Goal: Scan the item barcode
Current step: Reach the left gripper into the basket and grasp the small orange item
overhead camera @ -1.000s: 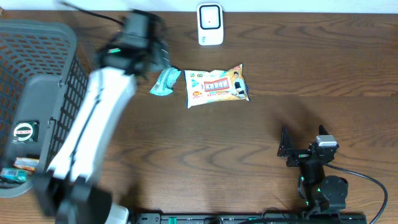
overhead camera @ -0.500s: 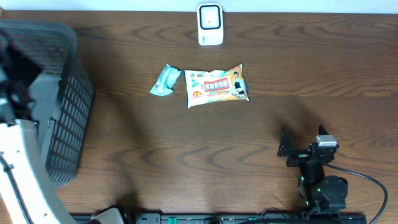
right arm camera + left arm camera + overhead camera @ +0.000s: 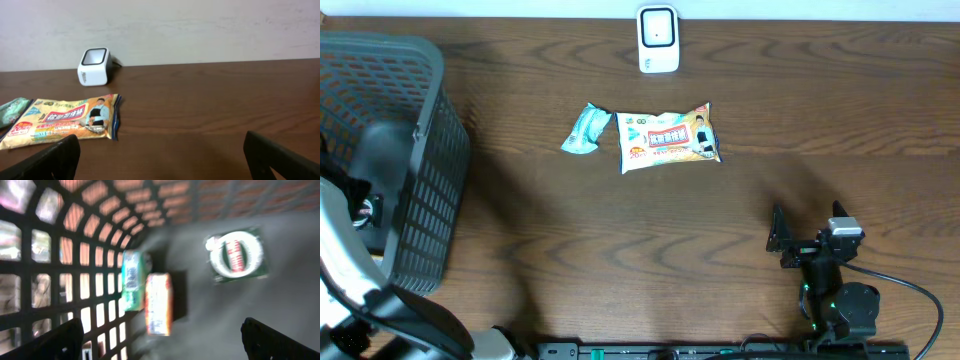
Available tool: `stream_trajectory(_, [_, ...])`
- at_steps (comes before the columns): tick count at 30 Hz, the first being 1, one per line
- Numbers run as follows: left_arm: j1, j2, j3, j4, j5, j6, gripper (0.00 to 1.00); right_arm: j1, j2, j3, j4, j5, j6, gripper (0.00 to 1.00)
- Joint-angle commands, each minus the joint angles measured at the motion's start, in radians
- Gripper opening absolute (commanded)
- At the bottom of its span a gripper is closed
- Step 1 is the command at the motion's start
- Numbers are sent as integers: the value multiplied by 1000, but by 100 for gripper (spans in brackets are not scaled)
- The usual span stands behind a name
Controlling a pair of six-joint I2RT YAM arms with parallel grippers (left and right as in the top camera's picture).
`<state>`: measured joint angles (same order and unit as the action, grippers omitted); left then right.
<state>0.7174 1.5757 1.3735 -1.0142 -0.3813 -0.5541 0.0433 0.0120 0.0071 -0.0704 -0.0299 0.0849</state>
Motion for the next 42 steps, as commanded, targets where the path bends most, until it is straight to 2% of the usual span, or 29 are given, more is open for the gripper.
stream_trajectory(1, [37, 39, -26, -2, -31, -51, 98, 0, -5, -2, -5, 1, -15, 99])
stream_trajectory(12, [78, 144, -30, 2, 59, -49, 99, 0, -5, -2, -5, 1, -15, 99])
stream_trajectory(23, [78, 220, -36, 1, 59, -42, 95, 0, -5, -2, -4, 1, -15, 99])
stream_trajectory(27, [78, 240, -48, 10, 60, -43, 87, 0, -5, -2, -4, 1, -15, 99])
stream_trajectory(42, [78, 249, -97, 97, 120, -23, 86, 0, -5, -2, -4, 1, -15, 99])
